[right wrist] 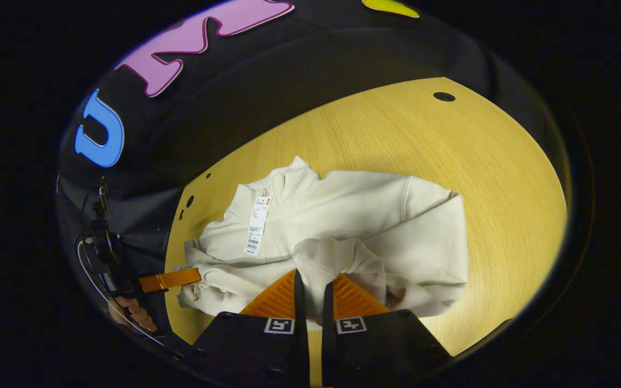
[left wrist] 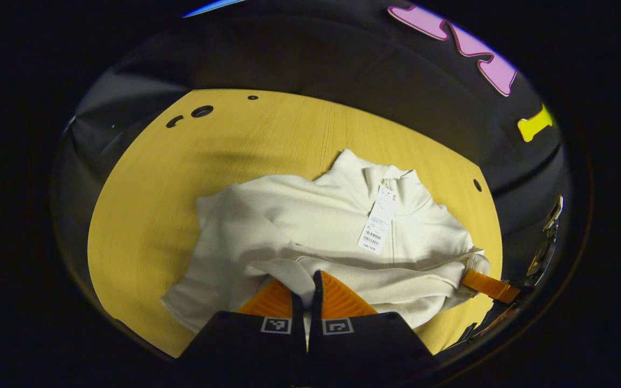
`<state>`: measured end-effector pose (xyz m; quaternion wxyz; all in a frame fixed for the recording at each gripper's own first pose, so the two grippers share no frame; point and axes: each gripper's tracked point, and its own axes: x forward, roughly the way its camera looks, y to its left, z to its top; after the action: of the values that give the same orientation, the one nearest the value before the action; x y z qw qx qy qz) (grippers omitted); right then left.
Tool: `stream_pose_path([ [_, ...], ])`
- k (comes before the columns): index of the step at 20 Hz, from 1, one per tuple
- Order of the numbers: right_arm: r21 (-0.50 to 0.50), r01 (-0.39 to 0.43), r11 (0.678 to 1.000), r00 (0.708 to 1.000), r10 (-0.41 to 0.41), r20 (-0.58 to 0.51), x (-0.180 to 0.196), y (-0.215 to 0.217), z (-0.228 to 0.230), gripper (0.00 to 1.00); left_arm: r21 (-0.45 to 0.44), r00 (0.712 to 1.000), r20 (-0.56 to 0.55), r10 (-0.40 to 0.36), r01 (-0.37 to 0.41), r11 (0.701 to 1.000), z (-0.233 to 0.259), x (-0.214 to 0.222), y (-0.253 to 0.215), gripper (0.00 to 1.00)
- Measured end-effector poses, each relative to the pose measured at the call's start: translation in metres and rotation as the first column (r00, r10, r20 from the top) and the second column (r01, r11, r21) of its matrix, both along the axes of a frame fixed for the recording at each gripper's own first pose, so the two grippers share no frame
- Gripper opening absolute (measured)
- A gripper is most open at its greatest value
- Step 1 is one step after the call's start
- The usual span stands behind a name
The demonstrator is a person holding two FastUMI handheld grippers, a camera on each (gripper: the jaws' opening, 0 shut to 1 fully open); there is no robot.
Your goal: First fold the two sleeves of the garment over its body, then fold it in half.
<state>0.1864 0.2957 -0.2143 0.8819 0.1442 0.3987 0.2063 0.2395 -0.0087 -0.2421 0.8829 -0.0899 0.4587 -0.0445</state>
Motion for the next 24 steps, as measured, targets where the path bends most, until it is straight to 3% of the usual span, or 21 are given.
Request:
stream_pose_path([
  [4,-0.029,-0.002,1.0,0.999,0.001,-0.032,0.007,0.004,-0.017,0.13,0.03,0.999,-0.051,-0.005,0.006,1.0,-0.02,0.005,-0.005,0.07],
  [9,-0.123,-0.072,0.99,0.997,0.075,0.022,0.011,0.007,-0.028,0.15,0.02,0.998,-0.068,-0.019,0.021,1.0,-0.028,0.008,-0.005,0.08],
  [11,-0.134,-0.052,0.99,0.999,0.053,0.011,0.012,0.008,-0.03,0.15,0.005,0.997,-0.081,-0.012,0.013,1.0,-0.028,0.009,-0.005,0.12],
  [14,-0.144,-0.029,0.989,1.0,0.028,-0.011,0.012,0.009,-0.031,0.27,0.041,0.996,-0.09,0.004,0.0,0.999,-0.03,0.008,-0.003,0.17],
  [15,-0.129,-0.024,0.991,0.999,0.021,-0.024,0.011,0.011,-0.028,0.27,0.044,0.997,-0.08,0.007,-0.004,0.999,-0.028,0.008,-0.005,0.23],
  [17,-0.075,-0.027,0.997,0.998,0.022,-0.057,0.004,0.018,-0.02,0.36,0.055,0.997,-0.074,0.023,-0.019,0.998,-0.026,0.007,-0.005,0.3],
  [18,-0.046,-0.031,0.998,0.998,0.028,-0.065,0.001,0.019,-0.015,0.54,0.061,0.998,-0.058,0.031,-0.027,0.998,-0.022,0.008,-0.005,0.31],
  [19,-0.028,-0.035,0.999,0.998,0.033,-0.062,-0.001,0.02,-0.008,0.6,0.062,0.999,-0.038,0.037,-0.034,0.997,-0.015,0.005,-0.006,0.35],
  [20,-0.02,-0.034,0.999,0.998,0.033,-0.047,-0.003,0.019,-0.002,0.76,0.063,0.999,-0.02,0.037,-0.036,0.997,-0.01,0.004,-0.008,0.42],
  [22,-0.023,-0.022,1.0,1.0,0.021,-0.013,-0.006,0.012,0.008,0.89,0.07,1.0,0.002,0.013,-0.013,0.997,-0.003,-0.003,-0.014,0.64],
  [23,-0.027,-0.014,1.0,1.0,0.014,0.002,-0.007,0.009,0.012,0.91,0.087,1.0,0.013,-0.001,0.0,0.996,0.001,-0.006,-0.015,0.84],
  [24,-0.034,-0.007,0.999,1.0,0.007,0.012,-0.01,0.005,0.014,0.93,0.107,0.999,0.031,-0.011,0.008,0.994,0.005,-0.009,-0.013,0.93],
])
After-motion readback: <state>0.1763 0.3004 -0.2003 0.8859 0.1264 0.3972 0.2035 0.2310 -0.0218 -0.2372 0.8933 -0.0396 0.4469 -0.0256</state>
